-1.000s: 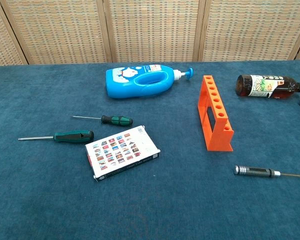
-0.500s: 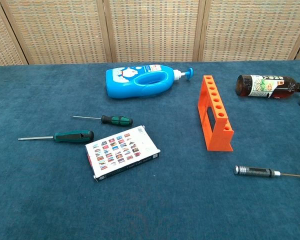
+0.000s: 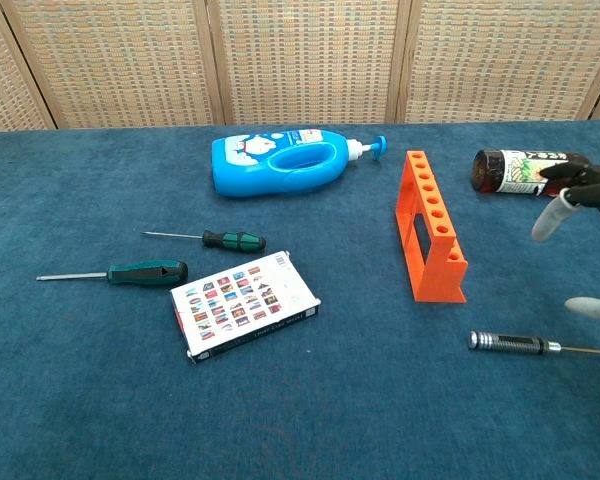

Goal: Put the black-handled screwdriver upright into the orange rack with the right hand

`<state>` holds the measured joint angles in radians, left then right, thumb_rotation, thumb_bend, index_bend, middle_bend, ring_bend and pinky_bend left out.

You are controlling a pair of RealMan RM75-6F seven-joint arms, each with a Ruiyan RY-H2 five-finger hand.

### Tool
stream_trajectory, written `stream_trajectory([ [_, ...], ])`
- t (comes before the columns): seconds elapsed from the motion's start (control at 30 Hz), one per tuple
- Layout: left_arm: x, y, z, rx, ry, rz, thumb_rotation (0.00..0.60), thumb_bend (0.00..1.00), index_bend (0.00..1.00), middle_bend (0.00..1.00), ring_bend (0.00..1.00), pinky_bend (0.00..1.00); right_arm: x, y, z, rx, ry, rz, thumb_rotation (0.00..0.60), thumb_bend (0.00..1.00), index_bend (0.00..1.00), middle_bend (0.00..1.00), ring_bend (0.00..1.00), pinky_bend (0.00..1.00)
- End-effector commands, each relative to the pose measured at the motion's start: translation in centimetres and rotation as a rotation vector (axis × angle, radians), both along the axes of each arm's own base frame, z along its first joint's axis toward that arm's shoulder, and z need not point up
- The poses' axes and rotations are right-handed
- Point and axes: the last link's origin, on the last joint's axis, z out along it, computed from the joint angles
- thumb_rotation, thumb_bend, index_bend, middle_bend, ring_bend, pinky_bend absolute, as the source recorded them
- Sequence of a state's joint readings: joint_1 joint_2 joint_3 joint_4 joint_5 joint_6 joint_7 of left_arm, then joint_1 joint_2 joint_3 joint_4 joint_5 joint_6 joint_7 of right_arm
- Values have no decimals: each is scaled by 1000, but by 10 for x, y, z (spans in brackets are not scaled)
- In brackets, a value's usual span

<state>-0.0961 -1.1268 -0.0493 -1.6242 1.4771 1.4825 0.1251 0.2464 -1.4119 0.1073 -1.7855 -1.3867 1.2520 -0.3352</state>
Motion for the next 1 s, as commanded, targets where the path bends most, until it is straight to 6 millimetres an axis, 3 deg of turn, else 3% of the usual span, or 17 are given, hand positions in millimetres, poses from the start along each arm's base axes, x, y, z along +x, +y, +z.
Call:
stream_trajectory([
  [0.03,0,0,-1,-3,0,-2,600,0,0,0,0,0,2,-1,-19,42,-2,-24,600,202,365,0,0,0],
  [0.33,0,1,-2,-9,2,-1,600,0,0,0,0,0,7,0,-53,74,26,-73,600,201,372,0,0,0],
  [1.0,-1,2,-5,-24,2,7,600,0,0,0,0,0,11,-14,-81,110,8,-146,600,202,411,0,0,0],
])
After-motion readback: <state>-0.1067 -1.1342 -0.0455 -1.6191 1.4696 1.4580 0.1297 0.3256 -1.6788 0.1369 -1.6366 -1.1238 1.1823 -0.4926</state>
